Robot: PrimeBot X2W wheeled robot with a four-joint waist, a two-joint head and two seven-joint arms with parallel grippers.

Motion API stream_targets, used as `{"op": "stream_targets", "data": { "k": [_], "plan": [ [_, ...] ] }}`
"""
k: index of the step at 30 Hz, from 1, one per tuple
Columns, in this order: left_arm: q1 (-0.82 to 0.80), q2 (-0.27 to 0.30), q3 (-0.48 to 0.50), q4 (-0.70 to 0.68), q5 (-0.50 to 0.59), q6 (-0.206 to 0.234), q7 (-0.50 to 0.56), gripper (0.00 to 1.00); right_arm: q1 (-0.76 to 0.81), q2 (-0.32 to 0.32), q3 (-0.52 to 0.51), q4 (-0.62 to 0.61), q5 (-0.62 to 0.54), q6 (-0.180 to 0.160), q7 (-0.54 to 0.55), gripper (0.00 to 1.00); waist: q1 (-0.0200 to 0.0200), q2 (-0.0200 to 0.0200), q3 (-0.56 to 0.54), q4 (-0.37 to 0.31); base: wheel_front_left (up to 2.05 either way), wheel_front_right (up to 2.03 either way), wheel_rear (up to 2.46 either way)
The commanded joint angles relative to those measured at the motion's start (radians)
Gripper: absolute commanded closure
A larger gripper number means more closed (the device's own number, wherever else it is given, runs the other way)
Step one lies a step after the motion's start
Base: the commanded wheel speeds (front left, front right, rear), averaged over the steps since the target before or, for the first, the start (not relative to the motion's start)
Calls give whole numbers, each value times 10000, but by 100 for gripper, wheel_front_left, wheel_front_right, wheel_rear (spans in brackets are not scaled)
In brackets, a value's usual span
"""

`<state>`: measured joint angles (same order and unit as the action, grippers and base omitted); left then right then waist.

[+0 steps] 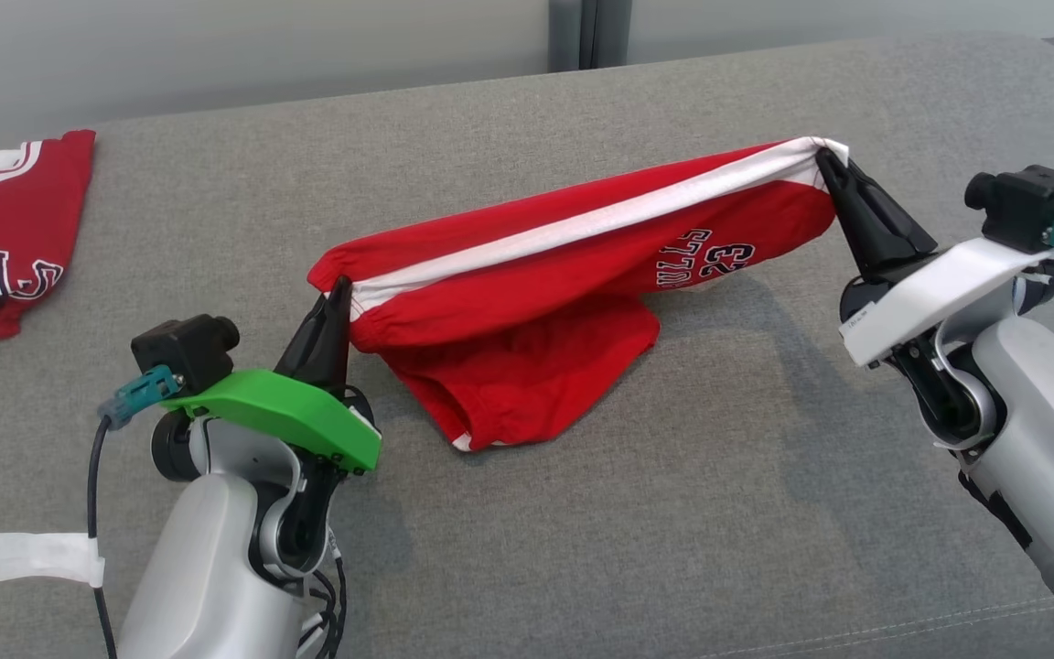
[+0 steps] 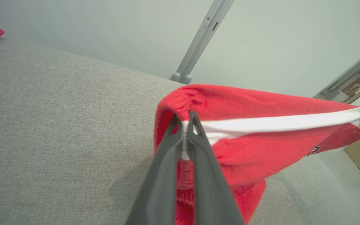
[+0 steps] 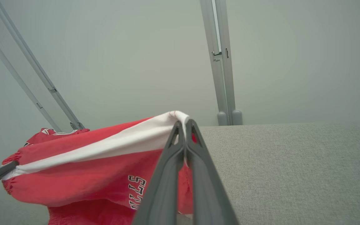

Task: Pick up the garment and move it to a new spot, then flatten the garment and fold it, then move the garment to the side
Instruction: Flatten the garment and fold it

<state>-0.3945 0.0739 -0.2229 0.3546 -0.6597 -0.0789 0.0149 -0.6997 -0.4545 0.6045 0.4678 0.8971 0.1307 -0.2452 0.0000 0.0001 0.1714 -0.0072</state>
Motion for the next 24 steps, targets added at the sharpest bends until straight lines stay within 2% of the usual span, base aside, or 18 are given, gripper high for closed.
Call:
{"op": "stream_targets", "data": {
  "k": [1,10,17,20,24],
  "plan": [
    [229,23,21,-434,-69,61,-28,100,402,-136,-349,-435,-256,1,-114,100,0,-1,-141,-83,0,0,0],
    [273,335,-101,-2144,78,285,464,100,1289,-239,-1806,-2092,-1186,1,-28,100,0,-1,-632,-282,0,0,0],
    [-635,721,-155,-3449,155,479,1437,100,1685,28,-3360,-3932,-2036,1,897,100,0,-1,-937,-494,0,0,0],
    [-1421,927,-167,-3621,180,532,1964,100,1606,246,-3939,-4583,-2354,1,1485,100,0,-1,-886,-602,0,0,0],
    [-2697,1026,-193,-3052,27,545,2779,100,1077,602,-4212,-4867,-2731,1,2210,100,0,-1,-598,-832,0,0,0]
  ]
}}
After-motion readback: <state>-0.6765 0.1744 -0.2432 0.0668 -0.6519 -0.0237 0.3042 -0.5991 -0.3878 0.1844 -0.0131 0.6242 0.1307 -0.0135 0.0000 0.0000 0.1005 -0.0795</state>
